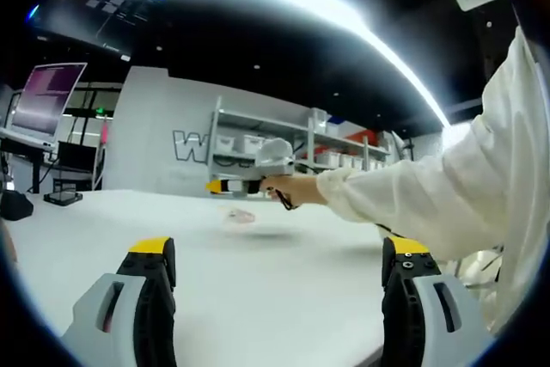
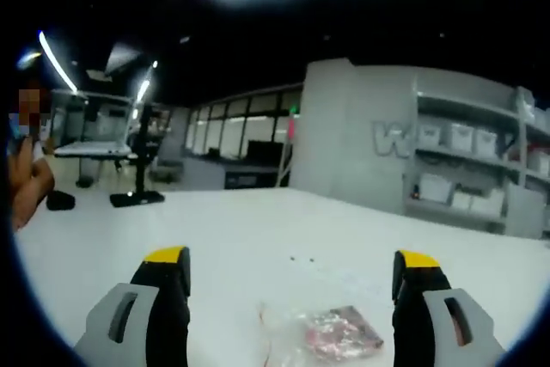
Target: Open the resealable bag by pulling the two sides of the seal apart until the entire bag opening is separated and visibly accessible.
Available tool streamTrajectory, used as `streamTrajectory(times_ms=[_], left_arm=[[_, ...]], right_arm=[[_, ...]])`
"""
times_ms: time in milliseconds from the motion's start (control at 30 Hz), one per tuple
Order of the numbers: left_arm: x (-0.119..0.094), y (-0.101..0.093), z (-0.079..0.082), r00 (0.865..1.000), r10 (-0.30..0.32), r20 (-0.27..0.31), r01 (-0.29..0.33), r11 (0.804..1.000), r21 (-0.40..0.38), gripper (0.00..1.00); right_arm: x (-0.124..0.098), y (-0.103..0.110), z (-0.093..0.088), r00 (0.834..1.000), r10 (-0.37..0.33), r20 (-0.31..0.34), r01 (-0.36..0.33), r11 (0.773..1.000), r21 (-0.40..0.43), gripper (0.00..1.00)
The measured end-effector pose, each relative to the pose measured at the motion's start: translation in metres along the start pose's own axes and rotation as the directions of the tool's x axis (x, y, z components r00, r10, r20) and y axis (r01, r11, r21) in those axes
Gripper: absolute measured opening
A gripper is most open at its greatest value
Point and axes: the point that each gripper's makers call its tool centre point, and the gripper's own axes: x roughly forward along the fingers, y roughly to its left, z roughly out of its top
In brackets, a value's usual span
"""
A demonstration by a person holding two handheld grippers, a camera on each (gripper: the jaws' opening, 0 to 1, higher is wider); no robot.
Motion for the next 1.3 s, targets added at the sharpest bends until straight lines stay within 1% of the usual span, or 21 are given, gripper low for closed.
streamTrajectory(times_ms=[67, 267, 367, 467, 600, 633, 700, 800, 1000, 1200, 1300], left_arm=[[0.000, 0.000, 0.001, 1.000, 0.001, 0.002, -0.001, 1.000, 0.000, 0.98], [-0.002, 0.001, 0.001, 1.000, 0.011, 0.001, -0.011, 1.000, 0.004, 0.99], [-0.002, -0.004, 0.006, 1.000, -0.012, 0.021, 0.012, 1.000, -0.017, 1.00], [-0.001, -0.007, 0.010, 0.999, -0.019, 0.034, 0.019, 1.000, -0.017, 1.00], [0.000, -0.007, 0.014, 0.999, -0.019, 0.049, 0.020, 1.000, -0.016, 1.00], [0.000, -0.008, 0.017, 0.998, -0.018, 0.061, 0.019, 1.000, -0.021, 1.00], [-0.001, -0.008, 0.018, 0.998, -0.019, 0.066, 0.021, 0.999, -0.029, 1.00], [-0.002, -0.009, 0.017, 0.998, -0.021, 0.059, 0.023, 0.999, -0.027, 1.00], [-0.002, -0.012, 0.016, 0.998, -0.025, 0.051, 0.026, 1.000, -0.013, 1.00], [-0.002, -0.013, 0.015, 0.999, -0.021, 0.046, 0.022, 1.000, -0.004, 1.00], [-0.002, -0.013, 0.015, 0.999, -0.024, 0.046, 0.024, 1.000, -0.004, 1.00]], right_arm=[[-0.002, 0.003, 0.001, 1.000, 0.009, 0.003, -0.009, 1.000, -0.008, 1.00], [-0.011, 0.013, -0.005, 0.999, 0.034, -0.033, -0.035, 0.999, -0.018, 1.00], [-0.018, 0.018, -0.006, 0.998, 0.049, -0.033, -0.050, 0.998, -0.043, 1.00], [-0.021, 0.021, -0.004, 0.998, 0.056, -0.038, -0.059, 0.995, -0.076, 1.00], [-0.025, 0.020, 0.002, 0.998, 0.050, -0.029, -0.052, 0.994, -0.096, 1.00], [-0.026, 0.020, 0.003, 0.998, 0.053, -0.029, -0.055, 0.994, -0.095, 1.00], [-0.026, 0.020, 0.003, 0.998, 0.058, -0.027, -0.060, 0.994, -0.087, 1.00], [-0.029, 0.020, 0.001, 0.998, 0.053, -0.030, -0.056, 0.994, -0.094, 1.00], [-0.034, 0.017, -0.007, 0.997, 0.050, -0.056, -0.055, 0.994, -0.097, 1.00], [-0.039, 0.014, -0.001, 0.998, 0.049, -0.045, -0.054, 0.994, -0.098, 1.00], [-0.044, 0.014, 0.001, 0.997, 0.055, -0.051, -0.061, 0.990, -0.124, 1.00]])
